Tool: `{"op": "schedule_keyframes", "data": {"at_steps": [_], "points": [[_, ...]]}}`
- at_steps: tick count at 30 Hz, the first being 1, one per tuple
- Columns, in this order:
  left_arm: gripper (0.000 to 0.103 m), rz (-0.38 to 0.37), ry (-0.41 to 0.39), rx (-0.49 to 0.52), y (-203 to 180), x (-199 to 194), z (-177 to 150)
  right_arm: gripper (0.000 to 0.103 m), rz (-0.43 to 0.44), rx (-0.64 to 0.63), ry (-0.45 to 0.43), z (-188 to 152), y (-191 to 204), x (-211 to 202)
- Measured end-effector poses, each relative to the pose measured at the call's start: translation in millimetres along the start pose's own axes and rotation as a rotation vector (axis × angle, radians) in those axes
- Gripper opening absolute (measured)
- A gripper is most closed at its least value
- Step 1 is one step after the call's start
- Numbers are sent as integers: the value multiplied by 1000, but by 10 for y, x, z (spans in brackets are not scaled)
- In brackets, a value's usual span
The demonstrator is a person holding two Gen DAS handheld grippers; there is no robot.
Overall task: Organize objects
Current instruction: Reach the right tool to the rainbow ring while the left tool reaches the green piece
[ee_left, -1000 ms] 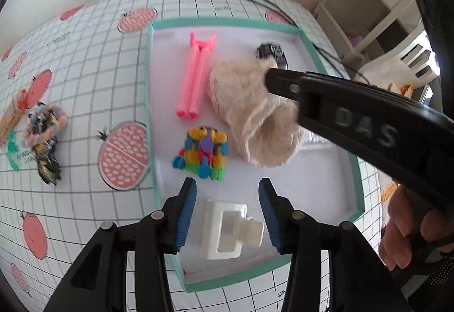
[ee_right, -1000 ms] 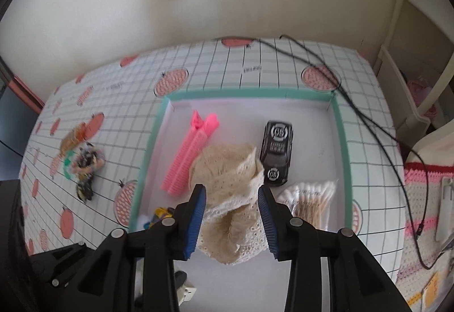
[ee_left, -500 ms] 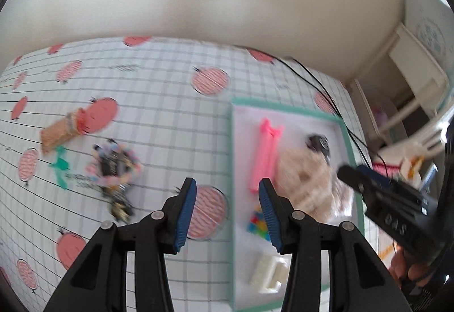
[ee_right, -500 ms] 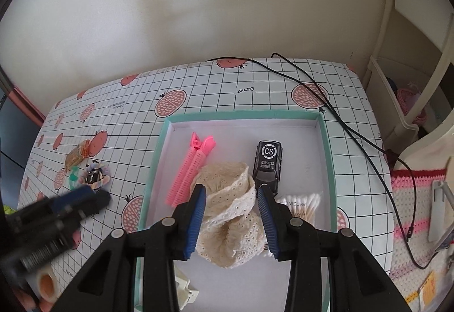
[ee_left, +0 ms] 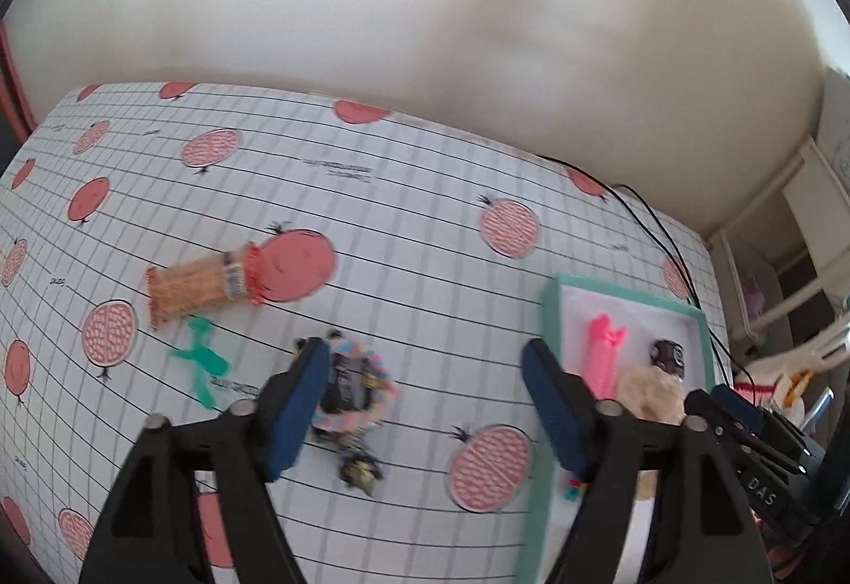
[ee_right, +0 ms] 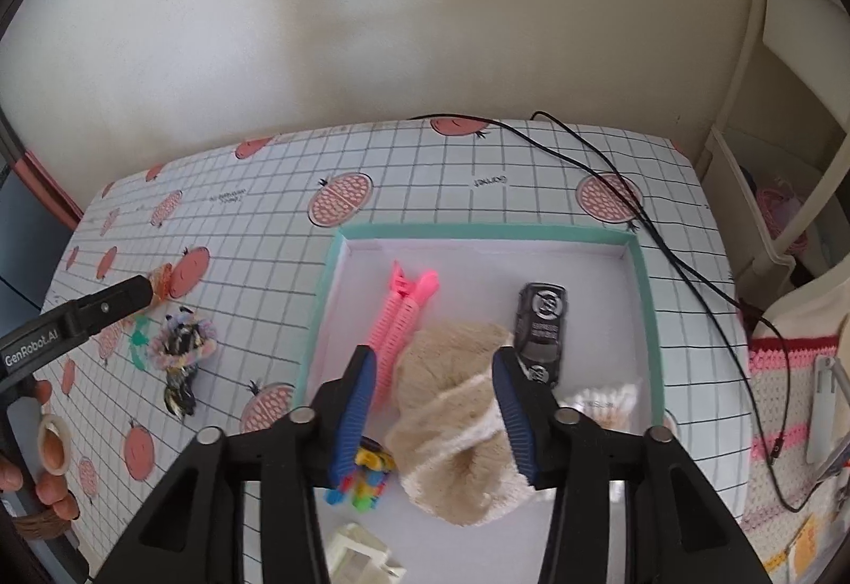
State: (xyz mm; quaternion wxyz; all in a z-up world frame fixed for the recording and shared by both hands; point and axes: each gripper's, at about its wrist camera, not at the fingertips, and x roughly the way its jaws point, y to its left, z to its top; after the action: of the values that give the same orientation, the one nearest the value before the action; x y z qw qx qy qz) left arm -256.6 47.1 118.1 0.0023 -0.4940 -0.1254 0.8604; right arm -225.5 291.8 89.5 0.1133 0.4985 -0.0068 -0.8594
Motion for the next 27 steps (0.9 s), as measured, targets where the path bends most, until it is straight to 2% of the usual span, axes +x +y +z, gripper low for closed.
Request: {"op": "schedule_keyframes", "data": {"at_steps": [3, 9, 16, 18, 19, 21, 23, 27], "points": [[84, 33, -17, -25, 215, -40, 60, 60, 19, -6, -5, 32, 144, 37], [85, 69, -28, -99, 640, -138, 106, 68, 51, -47, -17, 65, 520, 81], [85, 101, -31, -163, 1036, -211, 104, 82, 88, -111, -37, 78, 1005, 136], [91, 108, -34, -181, 1146, -237, 107, 90, 107, -119, -40, 73, 1151, 175], [97, 108, -35, -189, 1192, -243, 107, 92, 113, -121, -41, 72, 1201, 188], [98, 112, -41, -215, 1305, -260, 103, 93, 132, -135, -39, 63, 1338, 235], [98, 123, -46, -225, 1373, -268, 99, 102, 147, -150, -44, 45, 1470, 285], [98, 151, -58, -231, 1478, -261, 85, 103, 177, -166, -36, 1, 1668, 399]]}}
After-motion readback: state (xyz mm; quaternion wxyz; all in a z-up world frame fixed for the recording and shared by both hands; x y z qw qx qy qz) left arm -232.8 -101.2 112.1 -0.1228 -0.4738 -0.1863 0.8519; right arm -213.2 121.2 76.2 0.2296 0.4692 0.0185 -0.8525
